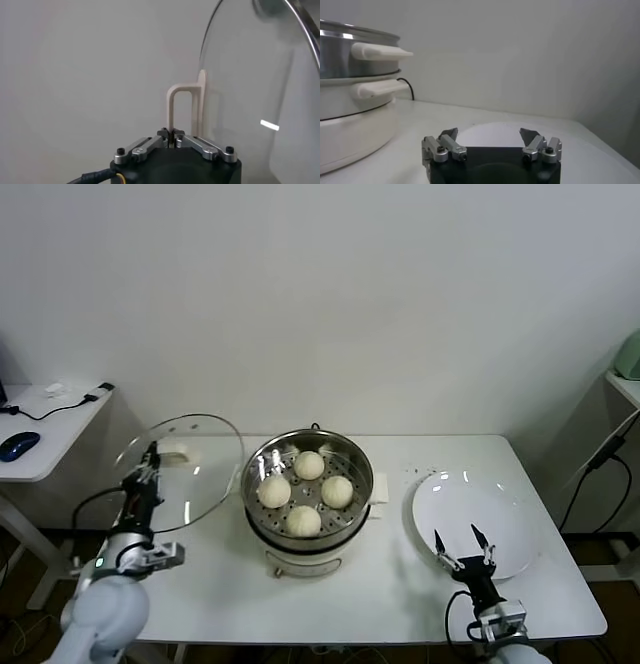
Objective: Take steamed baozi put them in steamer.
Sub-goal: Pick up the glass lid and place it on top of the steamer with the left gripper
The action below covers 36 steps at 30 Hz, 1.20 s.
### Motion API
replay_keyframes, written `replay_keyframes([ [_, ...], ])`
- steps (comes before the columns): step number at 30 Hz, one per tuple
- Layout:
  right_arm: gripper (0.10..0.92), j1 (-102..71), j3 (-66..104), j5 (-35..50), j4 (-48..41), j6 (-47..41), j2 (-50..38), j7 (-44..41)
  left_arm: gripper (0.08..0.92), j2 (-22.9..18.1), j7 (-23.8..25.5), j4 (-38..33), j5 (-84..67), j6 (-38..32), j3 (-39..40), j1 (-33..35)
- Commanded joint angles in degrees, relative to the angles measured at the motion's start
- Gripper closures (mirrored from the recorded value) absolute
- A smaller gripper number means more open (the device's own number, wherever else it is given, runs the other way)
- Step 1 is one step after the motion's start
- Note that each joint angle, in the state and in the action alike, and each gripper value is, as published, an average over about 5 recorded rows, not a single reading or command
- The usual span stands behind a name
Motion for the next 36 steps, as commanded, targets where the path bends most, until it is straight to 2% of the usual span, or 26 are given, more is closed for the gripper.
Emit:
replay_keyframes([
  [1,0.203,-0.2,-0.3,-1.0,0.4,1.4,0.3,0.0,0.863,-1.6,9.0,-9.5,6.9,10.3,12.3,-5.6],
  [10,0.203,-0.3,0.2,-0.6,-0.9,2.8,0.3,0.3,0.863,-12.8,16.5,-5.4,24.0,16.2,27.1,-11.5],
  [19,0.203,-1.4,0.9,0.3,-1.9,4.4,0.3,0.8,0.863,-21.7,18.1,0.9,31.9,18.2,33.3,-12.9],
  [27,0.203,-2.5,1.7,1.4,-2.2,6.0,-0.3,1.5,0.863,-24.7,17.1,5.1,33.5,19.2,34.7,-13.6],
  [36,0.203,-2.9,2.1,2.2,-2.6,7.3,-0.6,2.6,0.863,-25.0,14.9,9.1,34.1,19.6,32.9,-13.4],
])
